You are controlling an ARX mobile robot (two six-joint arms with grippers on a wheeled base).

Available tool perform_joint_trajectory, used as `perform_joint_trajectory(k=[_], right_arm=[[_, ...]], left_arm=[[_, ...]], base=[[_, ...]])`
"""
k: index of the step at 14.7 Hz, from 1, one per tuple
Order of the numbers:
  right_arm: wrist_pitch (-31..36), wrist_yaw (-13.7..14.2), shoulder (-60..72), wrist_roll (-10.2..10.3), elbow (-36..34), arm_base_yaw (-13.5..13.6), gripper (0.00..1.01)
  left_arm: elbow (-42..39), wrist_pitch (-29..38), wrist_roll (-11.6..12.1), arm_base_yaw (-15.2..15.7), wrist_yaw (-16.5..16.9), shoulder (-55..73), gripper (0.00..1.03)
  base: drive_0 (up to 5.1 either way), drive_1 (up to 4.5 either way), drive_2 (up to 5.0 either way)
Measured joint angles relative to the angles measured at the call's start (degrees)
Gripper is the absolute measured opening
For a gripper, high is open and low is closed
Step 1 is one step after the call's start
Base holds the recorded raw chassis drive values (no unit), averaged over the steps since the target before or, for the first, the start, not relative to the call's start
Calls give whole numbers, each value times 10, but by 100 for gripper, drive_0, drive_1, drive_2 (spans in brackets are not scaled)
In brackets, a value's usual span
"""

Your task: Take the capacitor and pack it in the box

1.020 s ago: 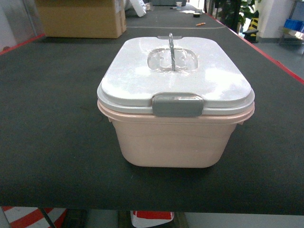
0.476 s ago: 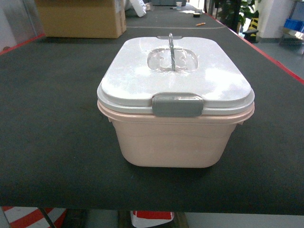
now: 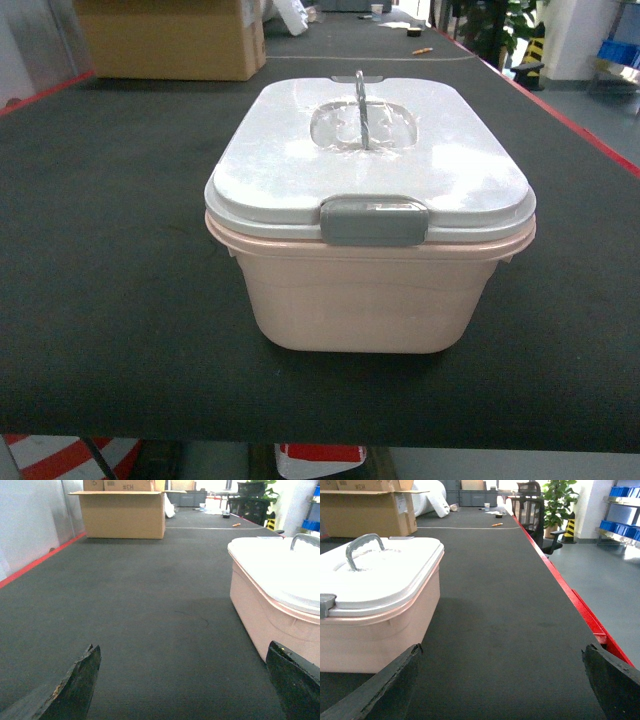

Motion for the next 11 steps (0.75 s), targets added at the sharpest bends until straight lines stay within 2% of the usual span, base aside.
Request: perform_joint_trajectory(k=[11], right_arm=[[0,0,0,0,0,0,98]], left_arm=[[0,0,0,0,0,0,98]], base=[[0,0,0]])
